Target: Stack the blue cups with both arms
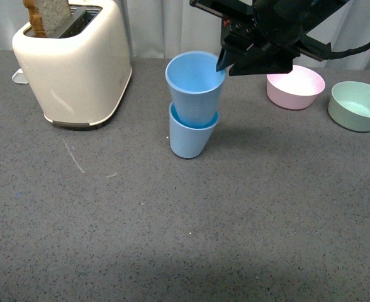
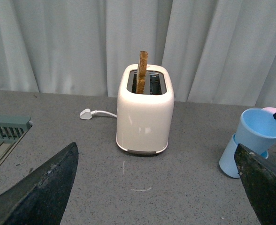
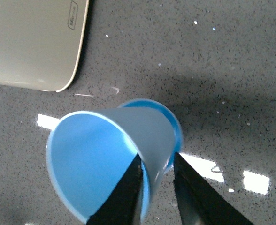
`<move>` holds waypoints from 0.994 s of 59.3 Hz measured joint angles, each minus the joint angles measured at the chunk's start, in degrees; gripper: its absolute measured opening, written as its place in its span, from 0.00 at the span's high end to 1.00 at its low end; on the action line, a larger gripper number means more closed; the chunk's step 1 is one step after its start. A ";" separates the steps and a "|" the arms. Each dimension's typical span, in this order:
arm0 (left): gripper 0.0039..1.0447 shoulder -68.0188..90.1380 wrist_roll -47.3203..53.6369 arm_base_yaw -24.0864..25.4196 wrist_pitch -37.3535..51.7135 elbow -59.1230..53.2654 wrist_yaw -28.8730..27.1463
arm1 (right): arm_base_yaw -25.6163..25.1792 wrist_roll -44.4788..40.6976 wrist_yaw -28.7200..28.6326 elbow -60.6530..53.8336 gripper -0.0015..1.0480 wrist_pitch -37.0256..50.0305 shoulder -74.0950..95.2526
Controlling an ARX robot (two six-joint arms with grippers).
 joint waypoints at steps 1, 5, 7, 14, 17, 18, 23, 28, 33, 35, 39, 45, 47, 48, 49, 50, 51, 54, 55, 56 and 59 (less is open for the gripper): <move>0.06 0.00 0.00 0.00 0.02 0.00 0.00 | -0.09 0.00 0.04 0.00 0.75 0.37 -0.02; 0.06 0.00 0.00 0.00 0.00 0.00 0.00 | -0.24 0.26 0.11 -0.31 0.65 1.88 -0.11; 0.06 0.00 0.00 0.00 0.00 0.00 0.00 | -0.35 0.20 0.44 -0.72 0.60 2.82 -0.28; 0.06 0.00 0.00 0.00 0.00 0.00 0.00 | -0.70 -1.62 3.19 -2.64 0.41 5.25 -1.31; 0.06 0.00 0.00 0.00 0.00 0.00 0.00 | -0.83 -2.25 3.30 -2.82 0.33 5.29 -1.57; 0.06 0.00 0.00 0.00 0.00 0.00 0.00 | -0.85 -2.40 3.32 -2.82 0.29 5.29 -1.62; 0.06 0.00 0.00 0.00 0.00 0.00 0.00 | -0.98 -2.69 3.34 -2.82 0.16 5.33 -1.73; 0.06 -0.02 0.00 0.00 0.02 0.00 0.00 | -0.59 -8.46 16.50 -10.60 0.19 23.34 -2.93; 0.06 -0.02 0.00 0.00 0.00 0.00 0.00 | -1.05 -15.61 28.44 -24.04 0.32 48.02 -5.88; 0.06 -0.02 0.00 0.00 0.00 0.00 -0.13 | -1.62 -17.16 29.66 -28.83 0.37 57.02 -7.19; 0.06 -0.02 0.00 0.00 0.00 0.00 -0.17 | -3.28 -19.19 29.48 -36.33 0.48 70.79 -10.67; 0.06 -0.02 0.00 0.00 -0.04 0.00 -0.11 | -6.10 -20.76 27.98 -45.33 0.66 80.87 -18.75; 0.06 -0.02 0.00 0.00 -0.04 0.00 -0.02 | -7.30 -21.11 27.23 -48.65 0.75 81.88 -21.46; 0.06 -0.02 0.00 0.00 -0.04 0.00 -0.02 | -7.69 -21.14 26.86 -50.01 0.78 82.09 -22.34; 0.06 -0.02 0.00 0.00 -0.04 0.00 -0.02 | -8.17 -21.29 26.23 -52.02 0.83 82.34 -23.47; 0.06 -0.02 0.00 0.00 -0.04 0.00 -0.04 | -8.46 -21.33 25.77 -53.35 0.87 82.44 -24.20; 0.06 -0.02 0.00 0.00 -0.04 0.00 -0.02 | -8.72 -21.46 25.38 -54.62 0.90 82.51 -24.85; 0.06 -0.02 0.00 0.00 -0.04 0.00 -0.04 | -9.40 -21.57 24.37 -57.59 0.99 83.67 -25.90; 0.06 -0.02 0.00 0.00 -0.04 0.00 -0.04 | -9.55 -21.81 24.20 -58.23 1.00 84.37 -26.10; 0.06 -0.02 0.00 0.00 -0.04 0.00 -0.07 | -9.79 -21.70 23.93 -59.39 0.99 85.42 -26.38; 0.06 -0.04 0.00 0.00 -0.04 0.00 -0.11 | -10.51 -21.81 22.88 -62.49 0.99 86.09 -28.20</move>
